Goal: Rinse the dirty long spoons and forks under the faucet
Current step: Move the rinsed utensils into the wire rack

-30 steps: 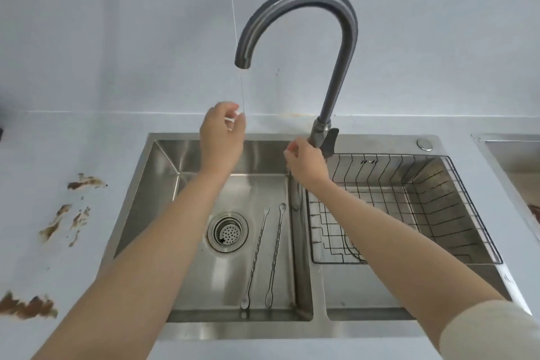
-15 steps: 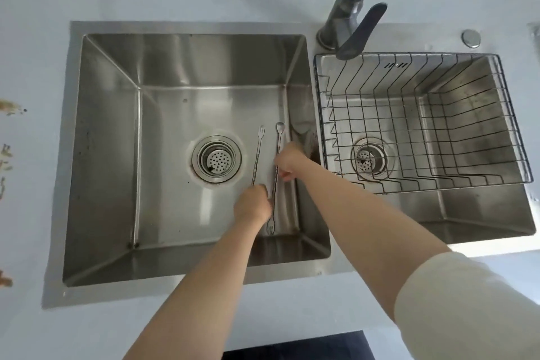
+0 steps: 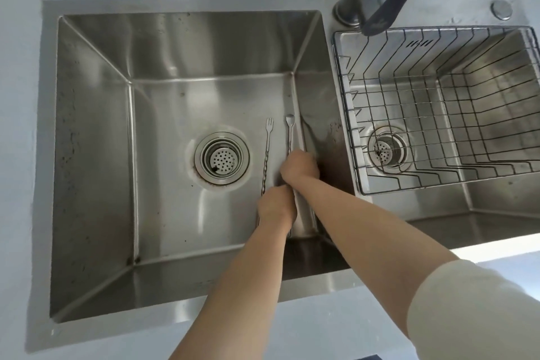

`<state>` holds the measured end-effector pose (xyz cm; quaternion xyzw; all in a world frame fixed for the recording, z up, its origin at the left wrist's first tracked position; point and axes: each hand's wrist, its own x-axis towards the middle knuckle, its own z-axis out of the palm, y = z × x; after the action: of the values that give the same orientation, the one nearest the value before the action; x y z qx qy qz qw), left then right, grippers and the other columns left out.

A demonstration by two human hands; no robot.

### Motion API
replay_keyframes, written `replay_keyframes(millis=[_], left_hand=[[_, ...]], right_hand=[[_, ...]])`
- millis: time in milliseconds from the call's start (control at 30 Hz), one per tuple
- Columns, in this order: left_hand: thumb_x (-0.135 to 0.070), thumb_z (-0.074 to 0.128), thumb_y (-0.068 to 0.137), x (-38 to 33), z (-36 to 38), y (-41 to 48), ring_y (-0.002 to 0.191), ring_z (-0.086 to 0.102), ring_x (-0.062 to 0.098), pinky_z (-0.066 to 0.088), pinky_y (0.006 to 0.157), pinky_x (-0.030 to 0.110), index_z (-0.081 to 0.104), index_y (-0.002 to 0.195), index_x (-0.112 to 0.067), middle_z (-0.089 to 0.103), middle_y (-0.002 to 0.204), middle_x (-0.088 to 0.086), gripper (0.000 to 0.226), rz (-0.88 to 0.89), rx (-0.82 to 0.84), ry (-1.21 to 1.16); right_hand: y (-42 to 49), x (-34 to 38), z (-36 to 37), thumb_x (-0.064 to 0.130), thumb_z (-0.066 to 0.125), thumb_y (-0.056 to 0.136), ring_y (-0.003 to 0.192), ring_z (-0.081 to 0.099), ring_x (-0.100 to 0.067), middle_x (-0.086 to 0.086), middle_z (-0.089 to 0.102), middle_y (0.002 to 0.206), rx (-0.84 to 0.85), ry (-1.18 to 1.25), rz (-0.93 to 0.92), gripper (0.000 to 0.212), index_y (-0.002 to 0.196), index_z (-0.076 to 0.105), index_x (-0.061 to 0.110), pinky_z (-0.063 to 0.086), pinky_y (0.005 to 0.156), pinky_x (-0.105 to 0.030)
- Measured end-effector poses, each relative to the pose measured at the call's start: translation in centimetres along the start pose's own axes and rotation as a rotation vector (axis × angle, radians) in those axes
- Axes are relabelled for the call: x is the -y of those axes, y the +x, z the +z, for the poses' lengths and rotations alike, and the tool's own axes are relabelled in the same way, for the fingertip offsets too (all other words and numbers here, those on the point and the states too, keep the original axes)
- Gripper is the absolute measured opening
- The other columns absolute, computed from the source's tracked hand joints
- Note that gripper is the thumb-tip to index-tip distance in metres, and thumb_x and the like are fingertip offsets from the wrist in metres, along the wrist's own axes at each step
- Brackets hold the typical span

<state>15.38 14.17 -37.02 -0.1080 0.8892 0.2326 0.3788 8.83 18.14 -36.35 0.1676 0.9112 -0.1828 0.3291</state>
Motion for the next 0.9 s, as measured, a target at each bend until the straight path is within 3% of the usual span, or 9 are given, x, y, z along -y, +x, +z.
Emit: replay_keyframes(millis=[200, 300, 433, 533, 633, 700, 833, 900], left_hand=[[0.0, 0.037, 0.092, 0.4, -0.1, 0.0, 0.101, 0.062, 0.029, 0.053, 0.087, 0.037, 0.061, 0.105, -0.004, 0.065, 0.111, 0.015, 0.027, -0.015, 0.014, -0.049], [-0.005, 0.038, 0.092, 0.8, -1.0, -0.7, 0.098, 0.063, 0.03, 0.054, 0.085, 0.039, 0.06, 0.104, -0.006, 0.066, 0.109, 0.014, 0.026, -0.052, -0.016, -0.126], [-0.012, 0.04, 0.092, 1.0, -2.8, -2.5, 0.104, 0.061, 0.032, 0.05, 0.084, 0.037, 0.055, 0.112, -0.006, 0.064, 0.114, 0.014, 0.026, -0.043, -0.097, -0.162], [-0.017, 0.042, 0.092, 1.2, -4.7, -4.2, 0.105, 0.06, 0.033, 0.049, 0.082, 0.038, 0.052, 0.114, -0.006, 0.064, 0.113, 0.014, 0.026, -0.012, -0.172, -0.131], [-0.02, 0.04, 0.094, 2.0, -7.3, -5.6, 0.102, 0.06, 0.034, 0.048, 0.08, 0.039, 0.052, 0.108, -0.004, 0.065, 0.107, 0.015, 0.025, 0.048, -0.246, -0.097], [-0.017, 0.039, 0.093, 2.5, -9.2, -6.5, 0.097, 0.061, 0.034, 0.048, 0.079, 0.039, 0.055, 0.103, -0.005, 0.065, 0.104, 0.017, 0.022, 0.099, -0.296, -0.086], [-0.004, 0.039, 0.088, 3.0, -13.2, -8.0, 0.087, 0.058, 0.035, 0.04, 0.065, 0.036, 0.05, 0.064, -0.012, 0.064, 0.082, 0.016, 0.028, 0.172, -0.34, -0.063], [-0.002, 0.039, 0.087, 2.9, -15.0, -8.7, 0.085, 0.057, 0.034, 0.036, 0.063, 0.033, 0.051, 0.067, -0.014, 0.064, 0.081, 0.013, 0.026, 0.197, -0.382, -0.043]], right_hand=[[-0.5, 0.5, 0.5, 0.0, 0.043, 0.089, 0.108, 0.059, -0.032, -0.017, 0.061, 0.117, 0.0, -0.02, -0.016, 0.023, 0.106, 0.06, -0.001, 0.05, 0.083, -0.036], [-1.2, 0.8, 0.0, 0.003, 0.046, 0.089, 0.101, 0.061, -0.032, -0.015, 0.063, 0.103, 0.007, 0.017, -0.048, 0.013, 0.086, 0.059, 0.003, 0.05, 0.075, -0.033], [-2.8, 2.2, -1.7, 0.007, 0.049, 0.088, 0.083, 0.059, -0.03, -0.012, 0.058, 0.082, -0.015, 0.058, -0.061, 0.021, 0.067, 0.047, 0.007, 0.045, 0.066, -0.03], [-4.7, 3.6, -3.5, 0.003, 0.048, 0.087, 0.081, 0.056, -0.029, -0.013, 0.055, 0.086, -0.052, 0.121, -0.088, 0.008, 0.092, 0.054, 0.001, 0.043, 0.065, -0.028], [-6.8, 4.9, -5.5, 0.001, 0.044, 0.087, 0.098, 0.059, -0.034, -0.018, 0.059, 0.107, -0.097, 0.183, -0.137, 0.032, 0.119, 0.044, 0.001, 0.044, 0.071, -0.033], [-8.1, 5.8, -7.0, 0.001, 0.042, 0.088, 0.1, 0.057, -0.034, -0.017, 0.058, 0.107, -0.124, 0.224, -0.174, 0.034, 0.121, 0.041, 0.003, 0.043, 0.072, -0.033], [-10.2, 7.5, -9.7, -0.001, 0.037, 0.084, 0.081, 0.048, -0.029, -0.01, 0.047, 0.087, -0.192, 0.316, -0.212, 0.028, 0.111, 0.043, 0.006, 0.042, 0.066, -0.032], [-11.4, 8.1, -11.0, 0.0, 0.036, 0.085, 0.081, 0.048, -0.028, -0.008, 0.046, 0.084, -0.217, 0.346, -0.253, 0.031, 0.113, 0.046, 0.006, 0.042, 0.068, -0.031]])
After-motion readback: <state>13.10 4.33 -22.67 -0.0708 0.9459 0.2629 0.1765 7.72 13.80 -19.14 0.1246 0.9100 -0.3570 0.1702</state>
